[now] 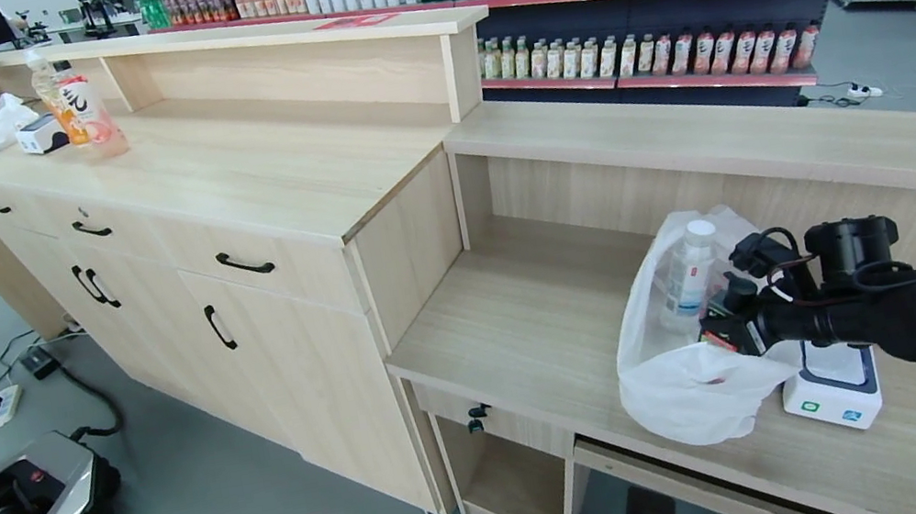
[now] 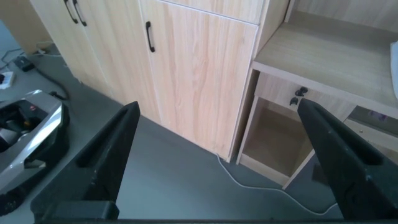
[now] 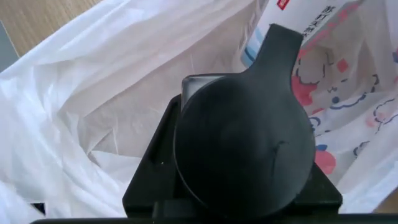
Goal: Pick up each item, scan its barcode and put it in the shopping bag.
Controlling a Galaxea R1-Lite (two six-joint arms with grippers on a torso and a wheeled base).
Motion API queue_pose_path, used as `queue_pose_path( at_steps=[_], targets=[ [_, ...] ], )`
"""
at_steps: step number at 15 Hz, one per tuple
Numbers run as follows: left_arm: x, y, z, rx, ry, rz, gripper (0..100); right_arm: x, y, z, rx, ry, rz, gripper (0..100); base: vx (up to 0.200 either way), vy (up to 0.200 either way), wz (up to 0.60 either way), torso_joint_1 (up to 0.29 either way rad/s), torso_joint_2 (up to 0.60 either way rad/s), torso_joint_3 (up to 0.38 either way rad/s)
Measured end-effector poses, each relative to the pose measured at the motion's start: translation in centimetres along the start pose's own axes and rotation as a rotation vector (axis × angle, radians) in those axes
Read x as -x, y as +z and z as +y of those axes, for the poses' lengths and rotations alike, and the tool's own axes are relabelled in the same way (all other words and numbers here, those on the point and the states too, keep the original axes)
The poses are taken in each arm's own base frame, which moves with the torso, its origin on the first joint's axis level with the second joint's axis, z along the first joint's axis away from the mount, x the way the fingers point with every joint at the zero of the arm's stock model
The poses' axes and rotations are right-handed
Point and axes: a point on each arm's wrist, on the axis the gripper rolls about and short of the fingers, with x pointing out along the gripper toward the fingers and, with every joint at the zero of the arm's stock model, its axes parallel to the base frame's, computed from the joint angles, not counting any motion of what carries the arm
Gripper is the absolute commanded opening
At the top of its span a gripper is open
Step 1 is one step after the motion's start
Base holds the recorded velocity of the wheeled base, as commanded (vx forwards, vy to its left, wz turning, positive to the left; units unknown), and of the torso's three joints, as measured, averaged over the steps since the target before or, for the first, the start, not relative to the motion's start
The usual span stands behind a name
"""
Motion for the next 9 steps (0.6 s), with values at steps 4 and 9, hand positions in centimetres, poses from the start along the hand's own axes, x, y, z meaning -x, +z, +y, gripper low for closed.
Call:
queue_pose_path(
  at_steps=[4,9],
  targets=[
    [0.0,0.0,0.0,0.000,0.000,0.000,100,-1.6,-1.6,0.1,0.000,0.016,0.026,0,0.000,0.000,0.00,0.000,0.00,0.000],
    [0.0,0.0,0.0,0.000,0.000,-0.001,100,-2.5,-2.8,0.1,0.000,0.025,0.047,0,0.000,0.000,0.00,0.000,0.00,0.000]
  ],
)
